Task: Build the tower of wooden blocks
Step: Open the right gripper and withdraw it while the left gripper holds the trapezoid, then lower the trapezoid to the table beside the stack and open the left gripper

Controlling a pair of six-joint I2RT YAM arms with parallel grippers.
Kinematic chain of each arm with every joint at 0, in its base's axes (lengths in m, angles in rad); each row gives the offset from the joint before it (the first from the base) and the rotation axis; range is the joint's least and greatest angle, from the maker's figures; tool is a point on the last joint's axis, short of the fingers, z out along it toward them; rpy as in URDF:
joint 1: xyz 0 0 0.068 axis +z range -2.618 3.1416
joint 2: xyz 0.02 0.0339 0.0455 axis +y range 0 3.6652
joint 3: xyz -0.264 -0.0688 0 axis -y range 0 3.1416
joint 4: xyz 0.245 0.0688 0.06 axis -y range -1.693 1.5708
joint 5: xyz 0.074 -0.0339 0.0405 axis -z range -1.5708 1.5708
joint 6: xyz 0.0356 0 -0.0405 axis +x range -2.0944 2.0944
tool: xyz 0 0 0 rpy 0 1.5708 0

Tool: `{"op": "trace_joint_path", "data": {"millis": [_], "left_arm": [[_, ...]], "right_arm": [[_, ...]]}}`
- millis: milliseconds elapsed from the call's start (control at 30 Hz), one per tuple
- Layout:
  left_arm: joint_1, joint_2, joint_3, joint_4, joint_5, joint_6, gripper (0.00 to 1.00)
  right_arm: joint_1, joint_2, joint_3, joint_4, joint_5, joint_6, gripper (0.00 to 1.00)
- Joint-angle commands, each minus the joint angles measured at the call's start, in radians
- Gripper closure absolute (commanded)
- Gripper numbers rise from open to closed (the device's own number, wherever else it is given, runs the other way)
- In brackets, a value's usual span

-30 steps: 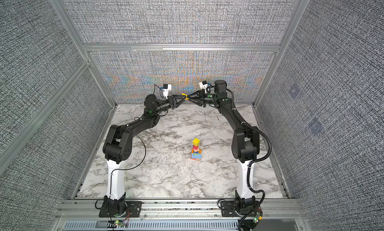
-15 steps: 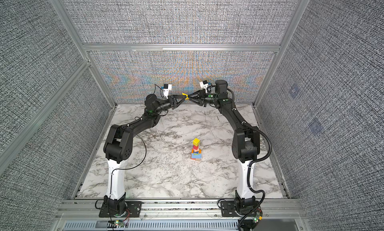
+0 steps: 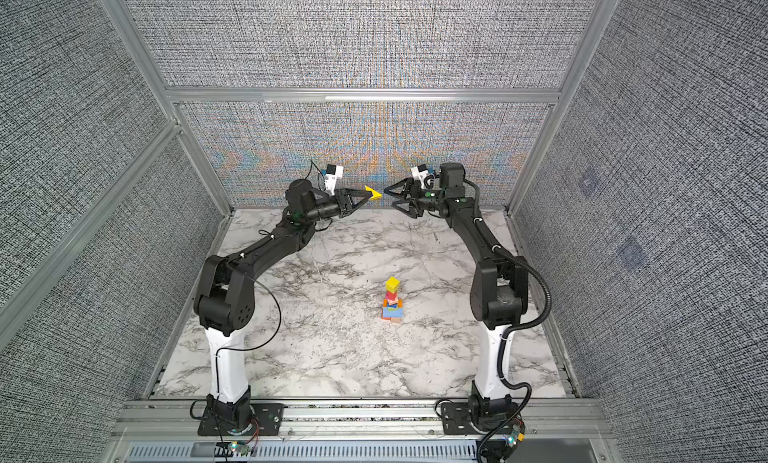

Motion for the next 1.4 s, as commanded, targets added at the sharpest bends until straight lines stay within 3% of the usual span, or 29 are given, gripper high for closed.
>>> {"op": "trace_joint_path", "data": {"millis": [0, 167, 333, 567, 733, 933, 1367], "left_arm": [[0.003, -0.047, 0.009, -0.335, -0.067, 0.215, 0.76], [0.003, -0.124, 0.077, -0.753, -0.194, 0.375, 0.76], [0.003, -0.162, 0.165, -1.153, -0.338, 0.520, 0.76], [0.003, -0.183, 0.212, -1.508, -0.384, 0.649, 0.74], [0.003, -0.071, 0.285, -1.795, -0.414, 0.748, 0.74], [0.001, -0.058, 0.185, -1.794, -0.415, 0.751, 0.74], [-0.014, 0.152, 0.264, -1.844, -0.487, 0.747, 0.74]], "right_arm": [[-0.020, -0.024, 0.016, -0.219, 0.102, -0.176, 0.22], [-0.034, -0.088, -0.046, -0.373, 0.255, -0.320, 0.23], [-0.034, -0.182, -0.221, -0.349, 0.350, -0.375, 0.24], [-0.033, -0.281, -0.389, -0.328, 0.384, -0.417, 0.26], [-0.031, -0.368, -0.506, -0.256, 0.345, -0.392, 0.28], [-0.025, -0.470, -0.626, -0.195, 0.315, -0.372, 0.30], [-0.015, -0.593, -0.773, -0.178, 0.319, -0.400, 0.31]]}}
